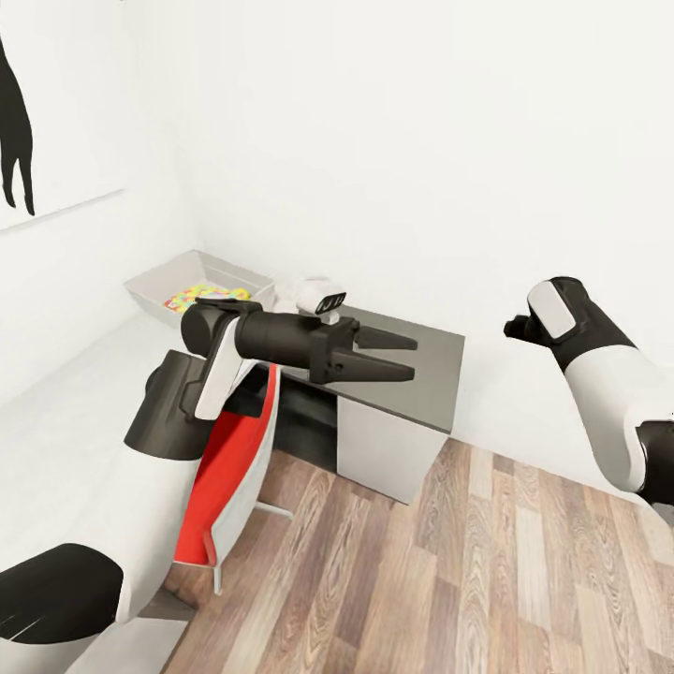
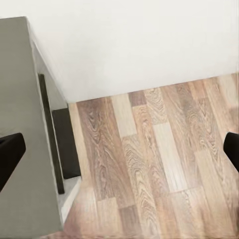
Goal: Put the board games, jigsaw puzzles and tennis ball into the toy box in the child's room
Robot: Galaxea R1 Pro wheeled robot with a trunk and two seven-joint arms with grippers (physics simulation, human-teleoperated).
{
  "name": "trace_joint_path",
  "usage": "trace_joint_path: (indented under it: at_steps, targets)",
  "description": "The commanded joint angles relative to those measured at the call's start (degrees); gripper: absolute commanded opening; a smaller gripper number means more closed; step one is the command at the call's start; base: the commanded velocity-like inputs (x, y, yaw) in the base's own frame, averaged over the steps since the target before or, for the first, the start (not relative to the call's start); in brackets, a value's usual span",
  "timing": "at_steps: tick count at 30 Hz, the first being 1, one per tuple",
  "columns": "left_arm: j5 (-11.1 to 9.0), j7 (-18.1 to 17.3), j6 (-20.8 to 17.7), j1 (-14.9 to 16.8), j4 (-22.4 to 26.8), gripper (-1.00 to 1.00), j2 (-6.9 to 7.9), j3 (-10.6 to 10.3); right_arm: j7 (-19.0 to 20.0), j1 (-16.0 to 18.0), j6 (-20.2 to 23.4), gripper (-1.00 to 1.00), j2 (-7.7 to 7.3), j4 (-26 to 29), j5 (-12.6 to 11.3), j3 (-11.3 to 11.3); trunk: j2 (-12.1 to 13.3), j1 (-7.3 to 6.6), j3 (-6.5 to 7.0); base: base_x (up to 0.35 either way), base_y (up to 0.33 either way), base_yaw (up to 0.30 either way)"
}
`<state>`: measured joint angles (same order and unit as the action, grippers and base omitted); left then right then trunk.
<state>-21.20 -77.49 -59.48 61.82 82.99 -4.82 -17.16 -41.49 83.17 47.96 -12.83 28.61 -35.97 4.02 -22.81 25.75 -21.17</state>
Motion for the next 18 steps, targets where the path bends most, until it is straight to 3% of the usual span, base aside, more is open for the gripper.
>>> trace_joint_path:
  at_steps: [1,12,18]
  targets:
    - [-0.2,0.0,-0.5,0.0,0.0,1.00,-0.01,0.0,-0.5,-0.7,0.2,1.00,-0.10,0.1,-0.6,0.4,-0.1,0.03,-0.01,0.000,0.000,-0.176]
    - [-0.2,0.0,-0.5,-0.5,0.0,1.00,0.05,0.0,-0.4,-16.3,-0.6,1.00,0.64,0.3,-0.4,0.5,-0.1,0.03,0.97,0.000,0.000,-0.168]
    - [-0.2,0.0,-0.5,-0.5,0.0,1.00,0.49,0.1,0.0,-24.6,-4.3,1.00,0.80,0.6,-0.5,0.4,-0.1,0.03,1.50,0.000,0.000,-0.143]
